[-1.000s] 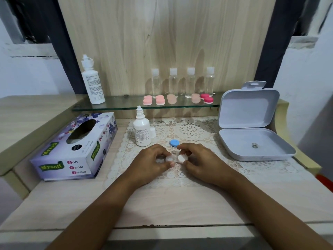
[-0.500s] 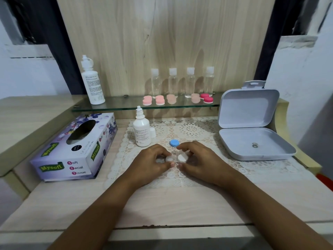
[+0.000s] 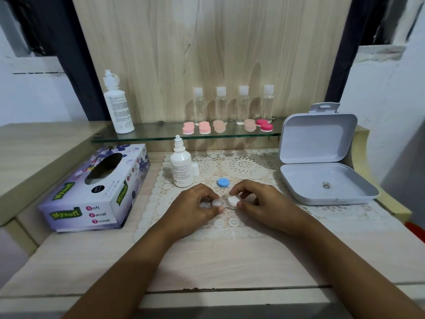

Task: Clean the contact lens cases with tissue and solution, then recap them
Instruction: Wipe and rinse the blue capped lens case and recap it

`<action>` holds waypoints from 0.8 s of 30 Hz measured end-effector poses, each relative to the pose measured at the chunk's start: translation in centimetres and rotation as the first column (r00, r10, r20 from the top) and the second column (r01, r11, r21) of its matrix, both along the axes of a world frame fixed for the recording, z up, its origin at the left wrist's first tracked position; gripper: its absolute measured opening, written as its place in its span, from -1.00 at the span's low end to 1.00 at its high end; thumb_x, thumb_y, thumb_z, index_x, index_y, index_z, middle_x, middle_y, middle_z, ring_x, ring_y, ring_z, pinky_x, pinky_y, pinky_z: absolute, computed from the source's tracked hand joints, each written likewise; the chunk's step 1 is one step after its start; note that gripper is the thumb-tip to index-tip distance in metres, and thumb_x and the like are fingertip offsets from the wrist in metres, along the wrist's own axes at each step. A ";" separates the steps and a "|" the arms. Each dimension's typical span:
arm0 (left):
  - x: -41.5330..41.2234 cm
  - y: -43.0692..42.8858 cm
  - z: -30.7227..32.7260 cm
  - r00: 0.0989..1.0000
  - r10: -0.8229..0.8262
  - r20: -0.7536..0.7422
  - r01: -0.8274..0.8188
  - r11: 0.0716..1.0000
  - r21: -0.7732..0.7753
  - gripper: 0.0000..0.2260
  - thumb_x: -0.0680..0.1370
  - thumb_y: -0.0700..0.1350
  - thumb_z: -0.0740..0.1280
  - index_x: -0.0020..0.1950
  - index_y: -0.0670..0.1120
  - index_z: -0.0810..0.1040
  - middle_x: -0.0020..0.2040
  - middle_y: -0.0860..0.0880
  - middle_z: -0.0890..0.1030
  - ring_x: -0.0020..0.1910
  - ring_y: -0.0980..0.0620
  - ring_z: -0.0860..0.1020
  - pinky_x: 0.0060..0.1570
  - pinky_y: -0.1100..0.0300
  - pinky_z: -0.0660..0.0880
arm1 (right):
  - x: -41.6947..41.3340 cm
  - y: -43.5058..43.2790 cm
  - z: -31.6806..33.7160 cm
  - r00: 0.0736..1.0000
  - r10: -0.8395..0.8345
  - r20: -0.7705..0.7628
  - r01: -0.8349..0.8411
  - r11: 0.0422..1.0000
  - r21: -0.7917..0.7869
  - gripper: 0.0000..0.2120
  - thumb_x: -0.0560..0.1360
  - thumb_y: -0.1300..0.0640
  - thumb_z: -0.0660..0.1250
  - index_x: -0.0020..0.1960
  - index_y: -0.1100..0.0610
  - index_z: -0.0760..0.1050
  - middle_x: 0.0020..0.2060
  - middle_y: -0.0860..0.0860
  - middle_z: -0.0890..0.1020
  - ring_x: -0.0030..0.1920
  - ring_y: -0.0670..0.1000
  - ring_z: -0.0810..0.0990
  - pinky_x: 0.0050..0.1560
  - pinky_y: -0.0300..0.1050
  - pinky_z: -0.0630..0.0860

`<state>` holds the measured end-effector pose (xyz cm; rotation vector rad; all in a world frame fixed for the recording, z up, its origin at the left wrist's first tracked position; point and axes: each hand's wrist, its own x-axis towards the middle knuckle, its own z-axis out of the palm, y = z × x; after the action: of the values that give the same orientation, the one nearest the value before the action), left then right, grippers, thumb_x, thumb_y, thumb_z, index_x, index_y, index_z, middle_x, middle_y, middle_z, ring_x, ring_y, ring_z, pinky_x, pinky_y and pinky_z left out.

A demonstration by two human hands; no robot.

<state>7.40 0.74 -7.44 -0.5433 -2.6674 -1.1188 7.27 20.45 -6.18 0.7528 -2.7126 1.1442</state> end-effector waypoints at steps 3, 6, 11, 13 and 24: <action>0.0 0.0 0.0 1.000 0.000 -0.003 0.000 1.000 -0.006 -0.83 0.42 -0.05 0.47 -0.04 -0.06 0.62 -0.07 0.13 0.57 -0.05 0.25 0.52 -0.02 0.37 0.44 | -0.2 0.0 0.0 1.000 -0.005 -0.011 0.005 1.000 -0.009 -0.84 0.49 0.17 0.33 -0.03 -0.09 0.48 -0.14 -0.29 0.51 -0.09 -0.35 0.48 -0.15 -0.52 0.34; 0.1 0.0 0.1 1.000 -0.005 -0.004 0.005 1.000 0.007 -0.84 0.41 -0.07 0.47 -0.05 -0.06 0.61 -0.09 0.15 0.56 -0.08 0.31 0.51 -0.07 0.48 0.40 | -0.5 -0.3 0.0 0.996 -0.073 -0.042 0.072 0.997 -0.026 -0.89 0.49 0.14 0.34 -0.01 -0.02 0.50 -0.13 -0.19 0.54 -0.11 -0.22 0.52 -0.19 -0.51 0.35; 0.1 0.1 0.1 1.000 -0.008 0.000 0.008 1.000 0.020 -0.85 0.42 -0.09 0.47 -0.06 -0.08 0.62 -0.09 0.14 0.56 -0.08 0.31 0.51 -0.08 0.53 0.37 | -2.0 0.0 -0.5 0.949 -0.254 -0.189 0.273 0.958 0.086 -0.85 0.50 0.07 0.32 0.04 0.09 0.52 -0.07 -0.02 0.60 -0.05 -0.03 0.53 -0.10 -0.21 0.44; 0.1 0.1 0.1 1.000 -0.005 0.001 0.005 1.000 0.017 -0.85 0.42 -0.09 0.47 -0.05 -0.08 0.62 -0.09 0.14 0.56 -0.07 0.31 0.51 -0.08 0.52 0.37 | -2.6 0.3 -0.7 0.932 -0.268 -0.245 0.311 0.937 0.157 -0.85 0.50 0.06 0.33 0.01 0.11 0.54 -0.07 0.02 0.62 -0.03 0.02 0.52 -0.08 -0.13 0.41; 0.1 0.1 0.0 1.000 0.004 -0.004 -0.004 1.000 0.007 -0.85 0.43 -0.09 0.46 -0.05 -0.09 0.61 -0.09 0.13 0.56 -0.08 0.34 0.50 -0.09 0.54 0.36 | -3.6 0.5 -1.7 0.930 -0.205 -0.305 0.290 0.919 0.267 -0.73 0.52 0.01 0.16 -0.04 0.10 0.59 -0.12 0.03 0.65 -0.09 0.16 0.54 -0.04 0.06 0.48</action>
<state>7.53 0.83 -7.43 -0.5383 -2.6586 -1.1244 3.69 20.99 -7.92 0.5245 -2.6769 0.5242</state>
